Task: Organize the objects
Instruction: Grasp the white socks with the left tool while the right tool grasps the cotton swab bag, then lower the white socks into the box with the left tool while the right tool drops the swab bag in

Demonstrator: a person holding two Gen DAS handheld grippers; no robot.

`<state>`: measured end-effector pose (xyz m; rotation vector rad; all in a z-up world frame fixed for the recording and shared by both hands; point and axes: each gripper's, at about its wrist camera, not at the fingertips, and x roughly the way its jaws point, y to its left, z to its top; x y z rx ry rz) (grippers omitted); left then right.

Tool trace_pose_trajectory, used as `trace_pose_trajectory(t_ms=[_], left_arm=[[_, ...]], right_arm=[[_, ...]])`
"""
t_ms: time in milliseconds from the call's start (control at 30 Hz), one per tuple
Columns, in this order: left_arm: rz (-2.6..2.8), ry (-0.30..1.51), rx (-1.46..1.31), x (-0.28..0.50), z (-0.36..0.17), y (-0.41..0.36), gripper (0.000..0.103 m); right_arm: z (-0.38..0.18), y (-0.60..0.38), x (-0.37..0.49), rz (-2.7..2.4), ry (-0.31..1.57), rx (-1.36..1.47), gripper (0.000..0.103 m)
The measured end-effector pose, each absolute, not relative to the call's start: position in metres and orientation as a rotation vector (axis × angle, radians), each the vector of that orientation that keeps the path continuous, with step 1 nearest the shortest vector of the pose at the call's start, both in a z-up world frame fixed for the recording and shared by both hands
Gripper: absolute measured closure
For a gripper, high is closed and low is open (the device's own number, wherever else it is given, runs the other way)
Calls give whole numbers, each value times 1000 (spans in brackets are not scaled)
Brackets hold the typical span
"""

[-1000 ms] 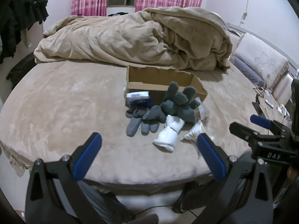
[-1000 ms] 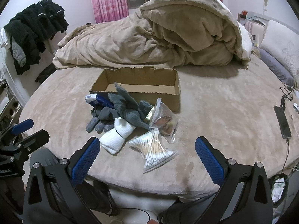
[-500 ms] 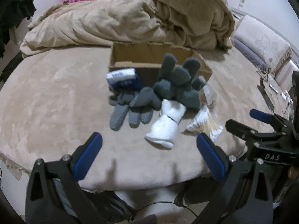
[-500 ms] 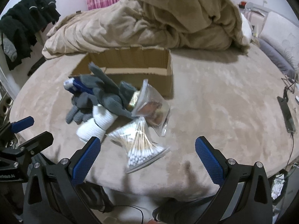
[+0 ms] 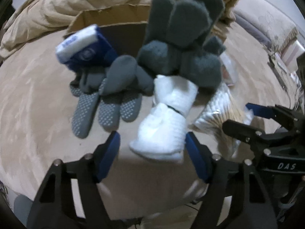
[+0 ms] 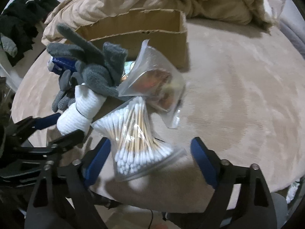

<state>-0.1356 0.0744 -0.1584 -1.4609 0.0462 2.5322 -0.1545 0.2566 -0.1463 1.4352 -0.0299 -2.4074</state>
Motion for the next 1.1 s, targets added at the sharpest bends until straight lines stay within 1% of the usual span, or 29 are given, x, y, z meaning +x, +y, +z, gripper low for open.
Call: trace_pose_trajectory(t_ms=[33,100,167,200,333,400,700,1100], left_arm=[[2538,70,-1450,-137,-160,77,38],[2535,99,-1432,-139,-161,82,45],[2523,100,-1423,-141,-161,85,54],[2511,94,-1418,-141,-160,86,60],[2483,66,-1387,-139,-153,91,66],[2482,54,-1373,-135,-149,92,67],[2492,-26,-1312,-100,-112,89,67],[2569,-97,-1128,-81,-30,67,67]], right_arm=[[-148,257,-155,-2396,-49,1433,24],[-151,257,-155,-2342,-110,1407,43],[-150,256,-153,-2318,-113,1399,48],[-149,256,-152,-2315,-111,1394,51],[-143,264,-150,-2307,-134,1387,54],[-139,269,-146,-2309,-149,1383,54],[-108,280,-131,-2357,-164,1313,54],[-48,277,-130,-2438,-159,1141,54]])
